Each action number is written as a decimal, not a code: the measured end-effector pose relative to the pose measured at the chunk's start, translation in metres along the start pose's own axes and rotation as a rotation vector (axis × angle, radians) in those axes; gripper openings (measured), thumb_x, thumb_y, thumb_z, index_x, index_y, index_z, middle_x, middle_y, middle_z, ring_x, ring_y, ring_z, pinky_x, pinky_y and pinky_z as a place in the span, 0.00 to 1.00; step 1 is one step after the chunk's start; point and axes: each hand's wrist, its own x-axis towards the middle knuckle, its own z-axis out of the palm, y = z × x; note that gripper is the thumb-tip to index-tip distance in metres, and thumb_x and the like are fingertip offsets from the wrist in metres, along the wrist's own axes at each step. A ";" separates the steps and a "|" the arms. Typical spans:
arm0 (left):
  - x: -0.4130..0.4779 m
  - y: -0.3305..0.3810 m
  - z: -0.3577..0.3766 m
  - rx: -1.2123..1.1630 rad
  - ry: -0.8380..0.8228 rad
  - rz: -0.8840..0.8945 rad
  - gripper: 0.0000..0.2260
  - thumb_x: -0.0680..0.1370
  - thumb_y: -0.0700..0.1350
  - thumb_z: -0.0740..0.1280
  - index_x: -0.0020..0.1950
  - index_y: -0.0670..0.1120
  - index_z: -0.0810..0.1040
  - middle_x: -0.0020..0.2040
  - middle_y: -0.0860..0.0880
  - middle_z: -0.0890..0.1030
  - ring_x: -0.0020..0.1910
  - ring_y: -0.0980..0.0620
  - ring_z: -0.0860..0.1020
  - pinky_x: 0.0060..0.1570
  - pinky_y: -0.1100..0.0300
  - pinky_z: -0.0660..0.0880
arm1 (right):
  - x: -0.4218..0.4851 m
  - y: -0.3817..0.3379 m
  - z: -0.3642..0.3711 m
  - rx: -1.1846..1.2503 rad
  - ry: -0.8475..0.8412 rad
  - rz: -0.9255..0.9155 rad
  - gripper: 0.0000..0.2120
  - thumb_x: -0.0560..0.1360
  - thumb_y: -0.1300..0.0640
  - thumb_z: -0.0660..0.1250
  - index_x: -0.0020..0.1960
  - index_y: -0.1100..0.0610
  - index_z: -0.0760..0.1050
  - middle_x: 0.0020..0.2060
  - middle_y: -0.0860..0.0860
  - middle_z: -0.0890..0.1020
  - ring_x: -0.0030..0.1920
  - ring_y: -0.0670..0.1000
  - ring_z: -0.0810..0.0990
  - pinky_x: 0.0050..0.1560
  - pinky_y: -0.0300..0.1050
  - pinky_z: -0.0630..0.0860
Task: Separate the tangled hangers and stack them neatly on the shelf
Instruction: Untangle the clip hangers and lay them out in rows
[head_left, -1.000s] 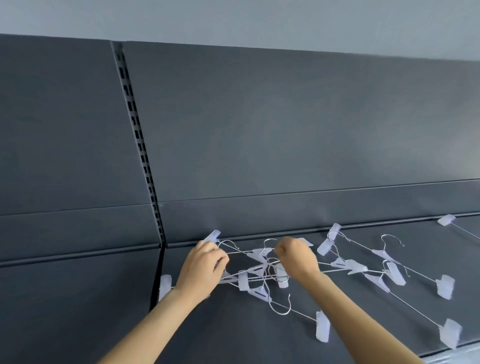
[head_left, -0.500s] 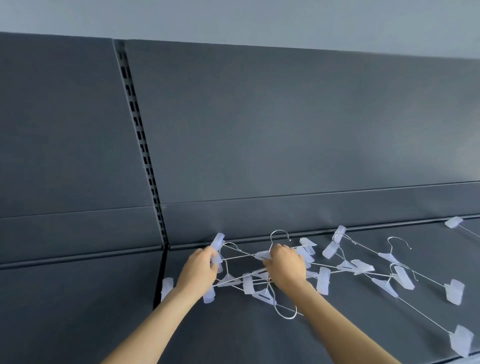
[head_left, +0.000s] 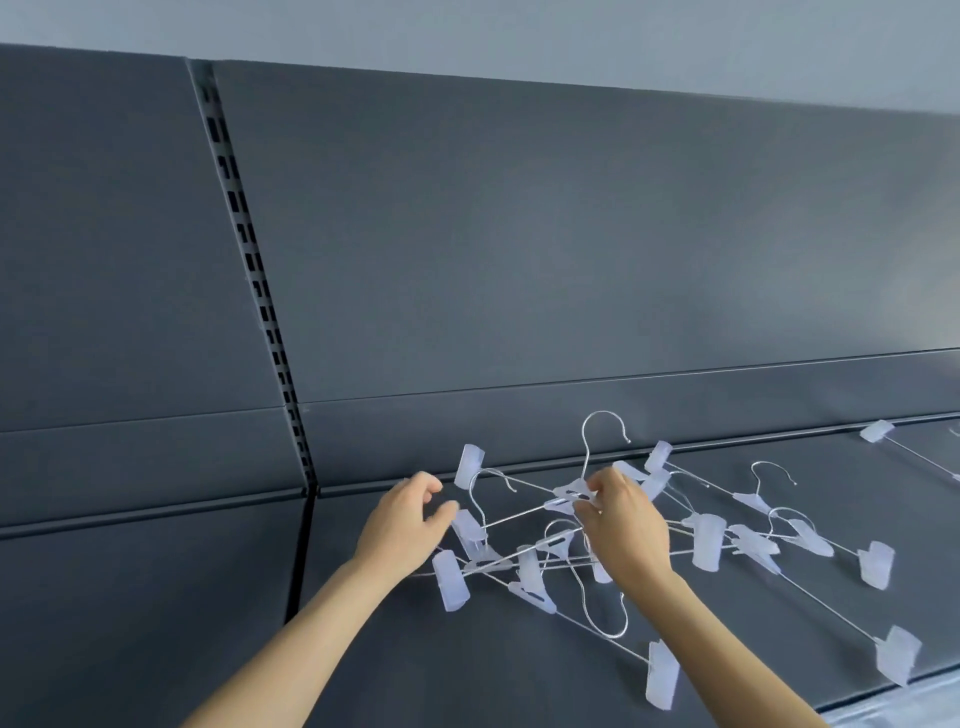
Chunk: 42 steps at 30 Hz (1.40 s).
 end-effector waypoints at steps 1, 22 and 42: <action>0.000 0.006 0.004 -0.002 -0.055 0.002 0.15 0.74 0.52 0.65 0.58 0.48 0.73 0.54 0.52 0.74 0.57 0.51 0.74 0.57 0.54 0.72 | -0.002 0.001 -0.001 0.029 0.007 0.003 0.09 0.75 0.56 0.61 0.53 0.59 0.71 0.49 0.54 0.79 0.46 0.56 0.76 0.39 0.44 0.66; 0.006 0.043 0.028 -0.105 0.181 -0.130 0.16 0.72 0.42 0.65 0.25 0.44 0.64 0.25 0.46 0.66 0.28 0.48 0.61 0.29 0.59 0.59 | -0.027 0.004 -0.002 0.107 0.025 0.048 0.11 0.76 0.53 0.62 0.56 0.58 0.70 0.42 0.47 0.74 0.44 0.51 0.72 0.41 0.42 0.65; 0.001 0.066 0.052 0.273 -0.018 0.251 0.09 0.77 0.43 0.60 0.50 0.46 0.79 0.53 0.48 0.79 0.54 0.47 0.74 0.53 0.57 0.67 | -0.017 0.072 -0.045 0.144 0.146 0.127 0.15 0.73 0.60 0.64 0.30 0.55 0.63 0.26 0.48 0.66 0.32 0.52 0.65 0.29 0.43 0.60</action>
